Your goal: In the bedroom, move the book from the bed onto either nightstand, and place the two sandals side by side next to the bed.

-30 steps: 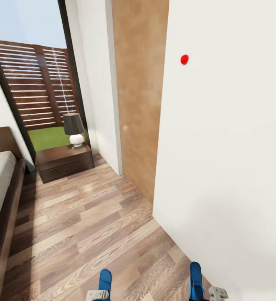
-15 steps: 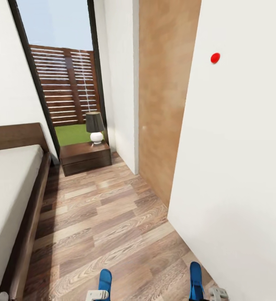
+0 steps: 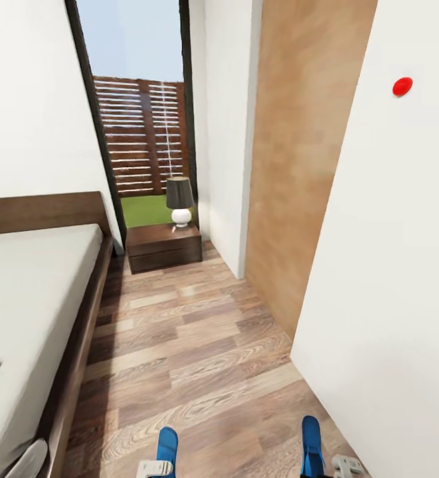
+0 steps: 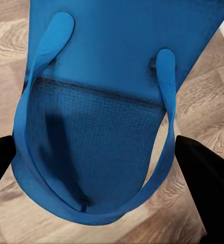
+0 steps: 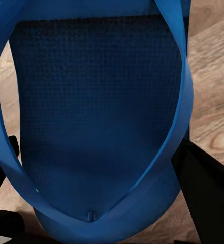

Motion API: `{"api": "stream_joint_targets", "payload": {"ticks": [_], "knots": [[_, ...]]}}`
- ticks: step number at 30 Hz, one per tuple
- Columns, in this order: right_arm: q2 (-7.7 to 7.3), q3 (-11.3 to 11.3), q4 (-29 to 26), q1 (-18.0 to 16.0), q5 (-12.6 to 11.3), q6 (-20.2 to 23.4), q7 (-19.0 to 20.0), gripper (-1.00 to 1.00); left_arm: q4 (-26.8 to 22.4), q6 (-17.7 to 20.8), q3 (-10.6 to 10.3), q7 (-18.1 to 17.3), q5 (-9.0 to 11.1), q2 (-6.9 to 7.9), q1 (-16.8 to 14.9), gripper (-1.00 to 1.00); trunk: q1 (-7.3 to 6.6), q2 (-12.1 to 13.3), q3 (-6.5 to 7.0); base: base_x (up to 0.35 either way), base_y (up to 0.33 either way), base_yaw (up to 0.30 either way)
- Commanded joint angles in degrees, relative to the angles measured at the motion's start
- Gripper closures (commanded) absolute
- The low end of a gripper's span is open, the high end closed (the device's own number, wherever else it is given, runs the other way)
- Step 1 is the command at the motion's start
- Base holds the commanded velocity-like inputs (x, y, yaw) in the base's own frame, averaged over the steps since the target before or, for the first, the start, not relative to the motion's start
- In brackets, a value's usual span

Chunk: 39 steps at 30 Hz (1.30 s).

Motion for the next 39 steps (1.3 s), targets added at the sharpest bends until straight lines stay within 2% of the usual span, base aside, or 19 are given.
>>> {"api": "stream_joint_targets", "payload": {"ticks": [1,11,17,24,39], "knots": [[-0.02,-0.1,0.1,0.0,-0.5,0.0,0.2,1.00,0.0,-0.1,0.4,-0.2,-0.3,-0.03,0.0,1.00,0.02,0.0,-0.05,0.291,0.000,0.073],[-0.03,-0.1,0.1,0.0,-0.5,0.0,0.3,1.00,0.0,-0.1,0.4,-0.2,-0.3,-0.03,0.0,1.00,0.02,0.0,-0.05,0.319,0.000,0.038],[-0.02,0.0,0.1,0.0,-0.5,0.0,0.3,1.00,0.0,-0.1,0.4,-0.2,-0.3,-0.03,0.0,1.00,0.02,0.0,-0.05,0.275,0.000,0.236],[-0.02,0.0,0.1,0.0,-0.5,0.0,0.3,1.00,0.1,-0.1,0.4,-0.2,-0.3,-0.03,0.0,1.00,0.02,0.0,-0.05,0.056,0.000,0.228],[-0.02,0.0,0.1,0.0,-0.5,0.0,0.3,1.00,0.0,-0.1,0.4,-0.2,-0.3,-0.03,0.0,1.00,0.02,0.0,-0.05,0.275,0.000,0.018]]}}
